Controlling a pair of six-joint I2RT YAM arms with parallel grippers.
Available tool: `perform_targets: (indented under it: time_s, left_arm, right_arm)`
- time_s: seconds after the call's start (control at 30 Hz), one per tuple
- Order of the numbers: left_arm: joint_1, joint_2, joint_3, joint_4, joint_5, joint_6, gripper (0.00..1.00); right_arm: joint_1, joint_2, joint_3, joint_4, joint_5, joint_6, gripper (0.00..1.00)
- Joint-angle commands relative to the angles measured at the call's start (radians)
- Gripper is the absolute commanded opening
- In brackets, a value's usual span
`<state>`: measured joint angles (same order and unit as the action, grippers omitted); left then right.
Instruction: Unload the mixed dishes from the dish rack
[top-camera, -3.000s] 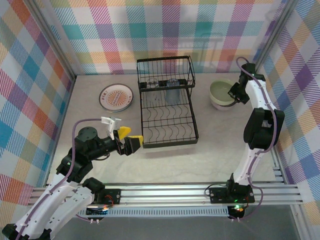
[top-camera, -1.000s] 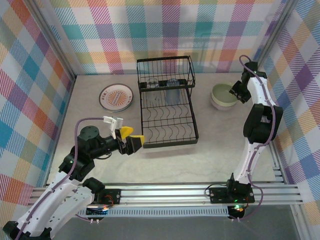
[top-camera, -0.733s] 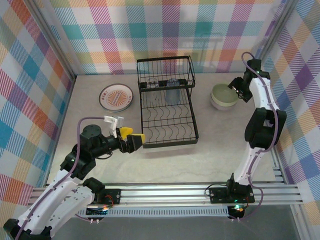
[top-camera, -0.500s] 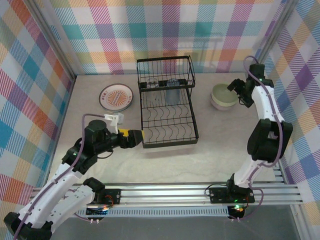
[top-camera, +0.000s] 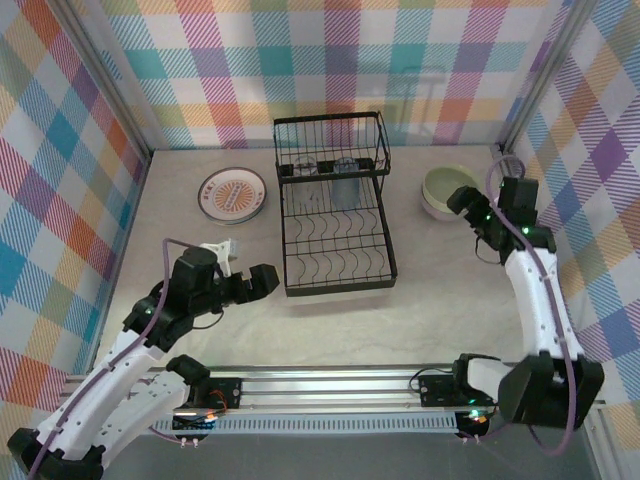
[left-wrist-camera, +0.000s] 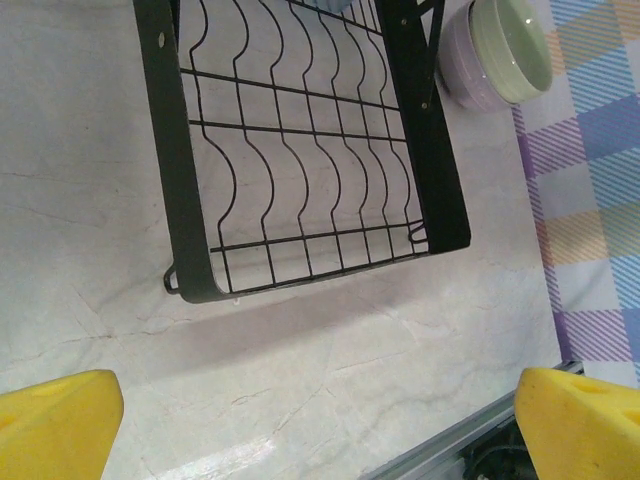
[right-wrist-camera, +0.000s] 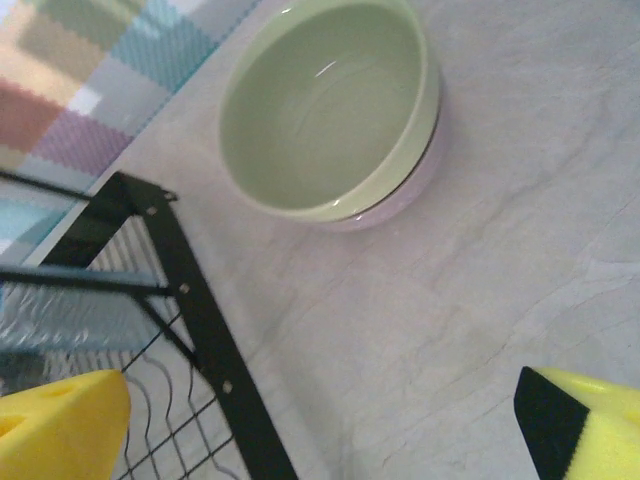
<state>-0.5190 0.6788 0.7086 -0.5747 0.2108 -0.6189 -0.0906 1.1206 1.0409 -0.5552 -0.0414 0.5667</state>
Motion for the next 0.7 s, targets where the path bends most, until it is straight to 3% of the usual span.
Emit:
perform_targets:
  time_s: [0.0, 0.17, 0.37, 0.5, 0.67]
  left_arm:
    - [0.011, 0.033, 0.001, -0.038, -0.046, -0.005, 1.0]
    - [0.01, 0.194, 0.038, -0.078, -0.055, 0.053, 0.96]
    - [0.008, 0.37, 0.094, -0.055, -0.093, 0.083, 0.86]
    - [0.002, 0.469, 0.129, -0.008, -0.081, 0.092, 0.82]
    - [-0.004, 0.596, 0.187, 0.0, -0.149, 0.092, 0.75]
  right_arm:
    - [0.049, -0.126, -0.068, 0.067, -0.019, -0.017, 0.99]
    - [0.175, -0.347, -0.229, 0.156, 0.014, -0.029, 0.99]
    - [0.327, -0.439, -0.442, 0.424, 0.011, -0.082, 0.99]
    - [0.419, -0.393, -0.576, 0.701, 0.013, -0.144, 0.99]
    - [0.527, -0.274, -0.67, 1.01, 0.02, -0.272, 0.99]
